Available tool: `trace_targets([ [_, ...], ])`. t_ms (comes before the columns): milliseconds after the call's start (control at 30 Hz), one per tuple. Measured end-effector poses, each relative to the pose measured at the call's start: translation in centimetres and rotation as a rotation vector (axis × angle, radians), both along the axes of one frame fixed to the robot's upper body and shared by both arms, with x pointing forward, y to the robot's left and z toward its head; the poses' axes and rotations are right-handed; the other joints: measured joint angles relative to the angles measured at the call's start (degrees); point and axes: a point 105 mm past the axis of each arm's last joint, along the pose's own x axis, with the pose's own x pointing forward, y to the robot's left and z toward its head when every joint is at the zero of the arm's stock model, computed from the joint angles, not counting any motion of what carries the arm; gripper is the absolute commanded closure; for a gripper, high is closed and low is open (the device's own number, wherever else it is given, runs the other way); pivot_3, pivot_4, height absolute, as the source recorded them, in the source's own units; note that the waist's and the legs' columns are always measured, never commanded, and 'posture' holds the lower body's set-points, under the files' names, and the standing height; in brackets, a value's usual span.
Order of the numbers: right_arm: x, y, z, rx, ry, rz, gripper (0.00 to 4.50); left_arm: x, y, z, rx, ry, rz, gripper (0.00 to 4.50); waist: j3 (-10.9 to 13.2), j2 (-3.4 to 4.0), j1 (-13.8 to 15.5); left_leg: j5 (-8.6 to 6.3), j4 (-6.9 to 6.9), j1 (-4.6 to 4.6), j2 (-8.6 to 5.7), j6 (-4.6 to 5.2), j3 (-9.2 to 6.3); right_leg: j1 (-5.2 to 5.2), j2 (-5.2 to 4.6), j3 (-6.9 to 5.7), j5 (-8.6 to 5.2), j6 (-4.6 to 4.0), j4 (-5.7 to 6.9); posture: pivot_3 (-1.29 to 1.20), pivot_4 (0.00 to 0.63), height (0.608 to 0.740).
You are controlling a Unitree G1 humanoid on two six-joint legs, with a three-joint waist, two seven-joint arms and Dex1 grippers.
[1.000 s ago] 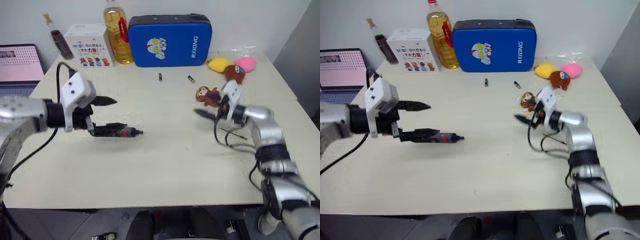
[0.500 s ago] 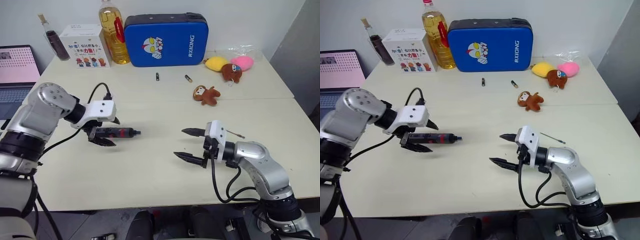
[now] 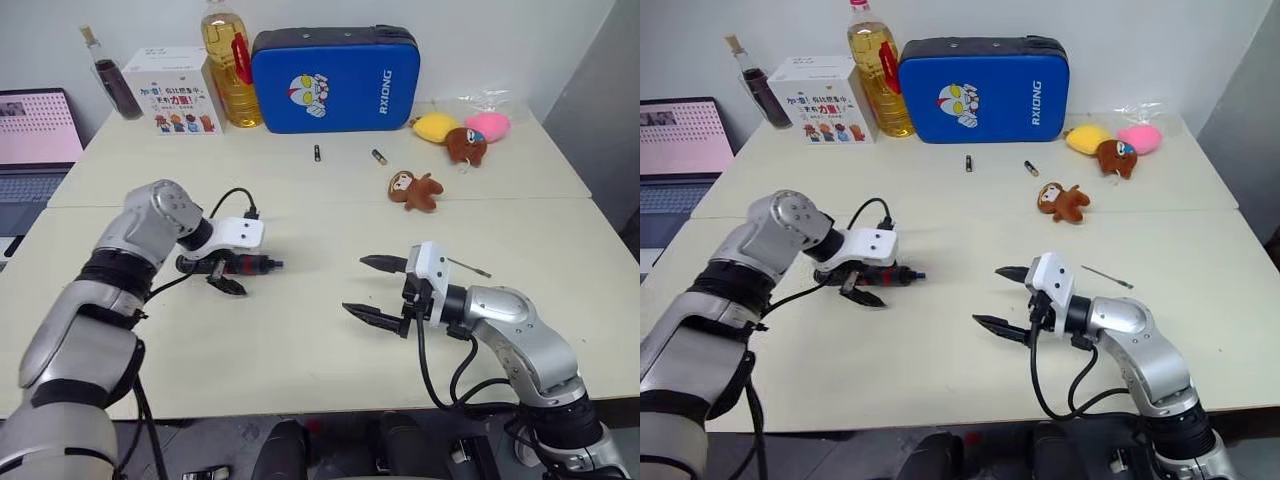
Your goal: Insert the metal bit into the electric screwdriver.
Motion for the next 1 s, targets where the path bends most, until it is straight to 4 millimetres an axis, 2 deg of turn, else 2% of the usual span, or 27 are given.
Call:
trace_targets([
  [200, -0.2, 0.1, -0.1, 0.005, 0.005, -0.003, 0.05, 1.4, -1.2, 0.3, 0.001, -0.022, 0.015, 0.0, 0.0, -0.01, 0.1, 0.0, 0.06, -0.04, -0.04, 0.0, -0.03, 0.01, -0.02, -0.03, 0.0, 0.0, 0.0, 0.0, 0.15, 0.74],
  [300, -0.2, -0.1, -0.2, -0.001, 0.005, -0.01, 0.05, 1.4, -0.9, 0.2, 0.015, -0.019, 0.01, 0.0, 0.0, -0.01, 0.0, 0.0, 0.05, -0.02, -0.03, 0.0, -0.04, 0.0, -0.01, -0.03, 0.0, 0.0, 0.01, 0.0, 0.15, 0.74],
  [433, -0.2, -0.1, -0.1, -0.006, 0.001, -0.01, 0.0, 1.4, -0.8, 0.1, 0.013, -0.008, 0.01, 0.59, 0.0, -0.01, 0.0, 0.0, 0.05, -0.01, -0.03, 0.0, -0.05, 0.01, -0.01, -0.03, 0.0, 0.0, 0.04, 0.0, 0.15, 0.74],
  [567, -0.3, -0.2, -0.2, -0.01, 0.001, -0.009, 0.0, 1.4, -0.6, 0.1, 0.02, -0.004, 0.007, 1.57, 0.0, -0.02, 0.0, 0.0, 0.06, 0.0, -0.02, 0.0, -0.05, 0.01, -0.01, -0.03, 0.0, 0.0, 0.05, 0.0, 0.15, 0.74],
  [767, -0.2, -0.2, -0.2, -0.013, 0.0, -0.009, 0.0, 1.4, -0.5, 0.1, 0.023, -0.003, 0.01, 2.73, 0.0, -0.02, 0.0, 0.0, 0.06, 0.01, -0.02, 0.0, -0.04, 0.01, -0.01, -0.02, 0.0, 0.0, 0.06, 0.0, 0.15, 0.74],
  [1000, -0.3, 0.0, -0.1, -0.015, -0.003, 0.007, 0.0, 1.4, -0.4, 0.1, 0.016, -0.008, 0.016, 2.84, 0.0, -0.02, 0.0, 0.0, 0.06, 0.02, -0.02, 0.0, -0.04, 0.01, -0.01, -0.02, 0.0, 0.0, 0.07, 0.0, 0.15, 0.74],
])
